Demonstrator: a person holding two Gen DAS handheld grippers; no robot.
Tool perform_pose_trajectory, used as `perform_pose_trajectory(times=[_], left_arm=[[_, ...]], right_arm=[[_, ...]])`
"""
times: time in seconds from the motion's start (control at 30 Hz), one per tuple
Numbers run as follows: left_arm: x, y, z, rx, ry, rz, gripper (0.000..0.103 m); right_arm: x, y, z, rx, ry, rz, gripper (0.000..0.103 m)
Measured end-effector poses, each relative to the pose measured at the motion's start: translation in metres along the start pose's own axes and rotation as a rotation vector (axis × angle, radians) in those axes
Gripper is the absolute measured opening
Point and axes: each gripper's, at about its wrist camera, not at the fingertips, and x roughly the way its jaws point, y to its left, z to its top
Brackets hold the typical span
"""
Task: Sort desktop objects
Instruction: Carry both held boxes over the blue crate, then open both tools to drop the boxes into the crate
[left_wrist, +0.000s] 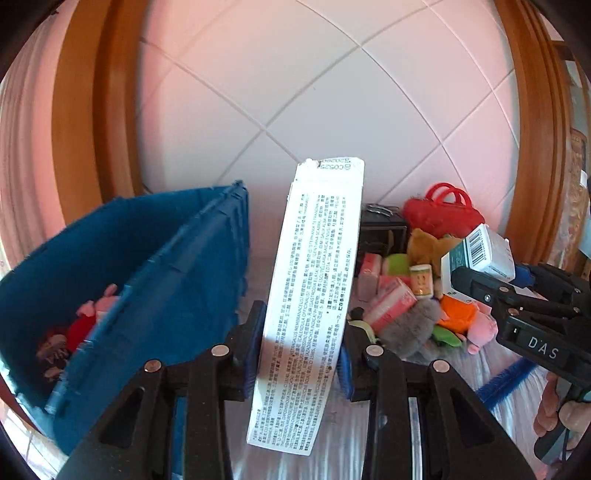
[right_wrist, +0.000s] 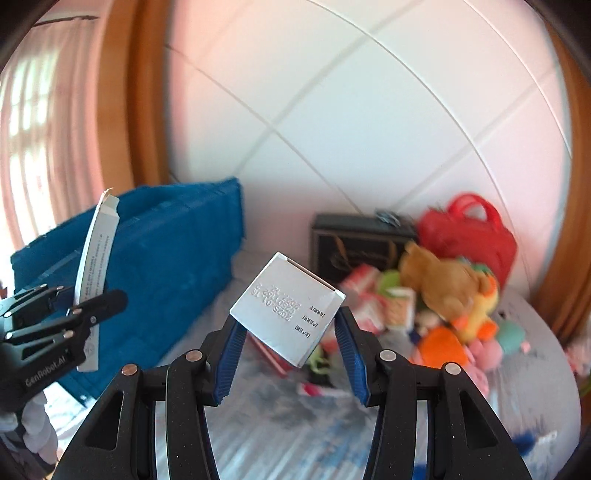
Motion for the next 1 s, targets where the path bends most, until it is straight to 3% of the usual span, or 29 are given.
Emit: perform_pose_trajectory(times=[0.37, 0.63, 0.83, 1.0], left_arm=[[-0.049, 0.145, 0.019, -0.095, -0.123, 0.214, 0.033], [-0.032, 0.24, 0.025, -0.165, -0.099, 0.31, 0.033], [0.005, 0.288, 0.026, -0.203, -0.03, 0.326, 0.033], [0.028, 0.306, 0.021, -0.214, 0.02, 0.314, 0.033]], right_arm=[[0.005, 0.156, 0.064, -0.162, -0.133, 0.194, 0.049], [0.041, 0.245, 0.095, -0.201, -0.116, 0.293, 0.049], [0.079, 0.293, 0.099, -0.24, -0.041, 0.274, 0.049], [0.101, 0.295, 0.102, -0.267, -0.002, 0.212, 0.049]])
